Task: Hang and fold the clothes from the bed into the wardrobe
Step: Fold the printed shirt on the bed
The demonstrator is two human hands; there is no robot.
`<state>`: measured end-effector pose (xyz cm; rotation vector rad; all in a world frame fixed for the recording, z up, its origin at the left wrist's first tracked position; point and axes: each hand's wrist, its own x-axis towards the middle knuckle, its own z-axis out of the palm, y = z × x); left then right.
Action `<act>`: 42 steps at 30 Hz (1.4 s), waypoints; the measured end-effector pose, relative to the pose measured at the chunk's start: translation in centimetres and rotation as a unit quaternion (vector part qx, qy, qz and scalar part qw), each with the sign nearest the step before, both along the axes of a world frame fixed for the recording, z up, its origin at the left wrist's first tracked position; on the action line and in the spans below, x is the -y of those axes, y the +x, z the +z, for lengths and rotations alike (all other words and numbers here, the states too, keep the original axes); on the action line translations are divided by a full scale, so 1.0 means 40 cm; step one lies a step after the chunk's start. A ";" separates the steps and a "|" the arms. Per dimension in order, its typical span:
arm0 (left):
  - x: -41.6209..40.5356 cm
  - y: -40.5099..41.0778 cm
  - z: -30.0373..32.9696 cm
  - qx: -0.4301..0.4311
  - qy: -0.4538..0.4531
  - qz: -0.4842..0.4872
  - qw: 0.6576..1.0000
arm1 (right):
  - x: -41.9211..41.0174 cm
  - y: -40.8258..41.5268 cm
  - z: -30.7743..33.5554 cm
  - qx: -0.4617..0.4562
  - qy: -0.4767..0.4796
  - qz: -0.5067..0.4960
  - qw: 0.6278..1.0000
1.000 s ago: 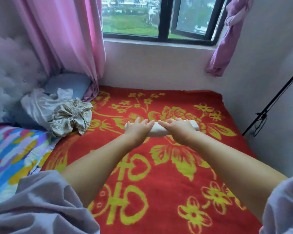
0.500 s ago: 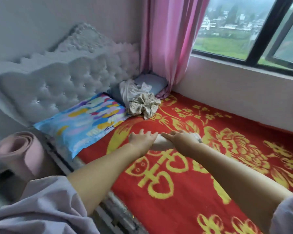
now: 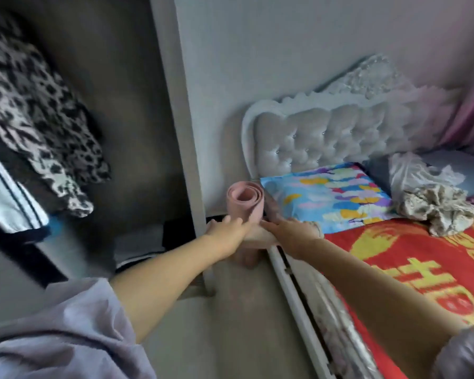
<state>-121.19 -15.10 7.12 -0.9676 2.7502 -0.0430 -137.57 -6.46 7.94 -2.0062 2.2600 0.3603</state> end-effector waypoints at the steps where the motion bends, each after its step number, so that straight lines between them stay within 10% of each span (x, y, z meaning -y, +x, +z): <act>1: 0.021 0.056 -0.005 0.008 0.005 0.015 1.000 | 0.031 0.053 -0.008 0.003 0.004 0.018 1.000; 25: 0.647 0.765 -0.237 0.031 0.097 0.322 0.941 | 0.931 0.705 -0.248 0.043 0.110 0.307 0.944; 42: 1.280 0.901 -0.635 0.104 0.188 0.154 0.964 | 1.427 0.832 -0.663 0.123 0.211 0.142 0.959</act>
